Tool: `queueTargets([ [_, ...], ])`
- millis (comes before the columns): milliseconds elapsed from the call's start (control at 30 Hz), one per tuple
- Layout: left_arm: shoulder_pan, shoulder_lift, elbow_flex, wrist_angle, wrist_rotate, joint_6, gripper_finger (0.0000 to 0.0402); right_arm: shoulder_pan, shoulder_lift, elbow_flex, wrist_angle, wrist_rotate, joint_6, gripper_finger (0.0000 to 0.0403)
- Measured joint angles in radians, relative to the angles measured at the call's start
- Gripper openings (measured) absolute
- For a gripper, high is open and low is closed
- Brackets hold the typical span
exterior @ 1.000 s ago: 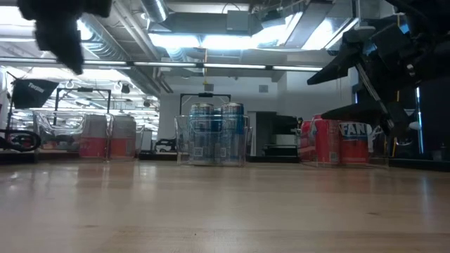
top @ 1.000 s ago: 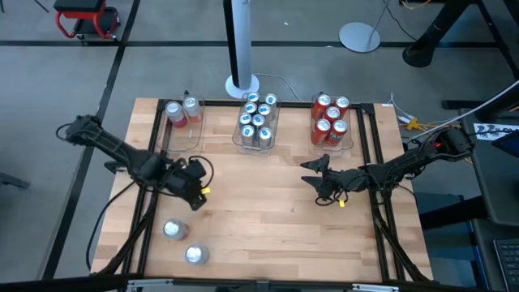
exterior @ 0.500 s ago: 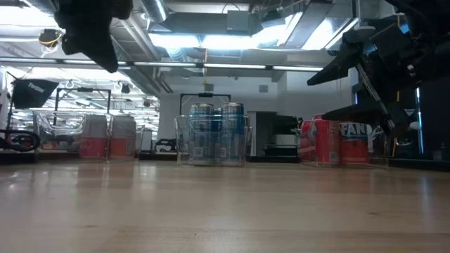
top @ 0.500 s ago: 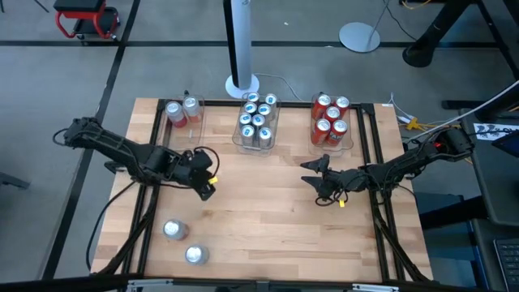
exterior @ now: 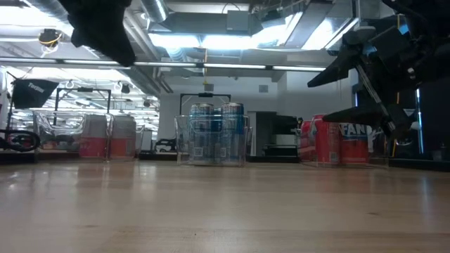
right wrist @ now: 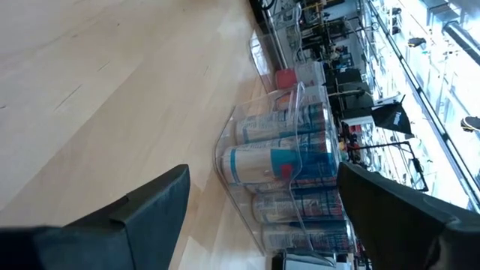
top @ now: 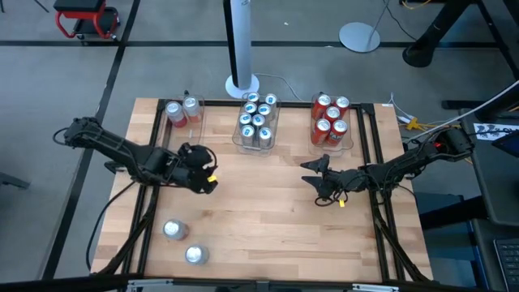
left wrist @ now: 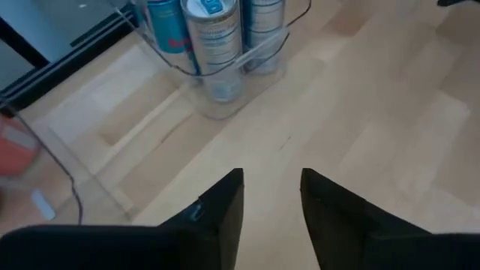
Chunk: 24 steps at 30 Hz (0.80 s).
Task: Sort soda cans
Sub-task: Put the pink-white soda can into the left transparent bin
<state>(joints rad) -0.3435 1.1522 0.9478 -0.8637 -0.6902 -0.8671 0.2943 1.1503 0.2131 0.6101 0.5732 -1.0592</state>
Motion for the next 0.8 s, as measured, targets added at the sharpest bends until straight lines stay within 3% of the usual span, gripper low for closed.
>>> queueTargets([
  [433, -0.003, 0.000, 0.000, -0.037, 0.027, -0.022, 0.0195, 0.000, 0.000, 0.000, -0.004, -0.005, 0.000, 0.0335],
  [600, -0.004, 0.000, 0.000, -0.032, 0.049, -0.023, 0.0271, 0.000, 0.000, 0.000, 0.033, -0.012, 0.013, 0.0335],
  [800, -0.004, 0.000, 0.000, -0.014, 0.105, 0.021, 0.0378, 0.000, 0.000, 0.018, 0.105, -0.130, -0.023, 0.0335],
])
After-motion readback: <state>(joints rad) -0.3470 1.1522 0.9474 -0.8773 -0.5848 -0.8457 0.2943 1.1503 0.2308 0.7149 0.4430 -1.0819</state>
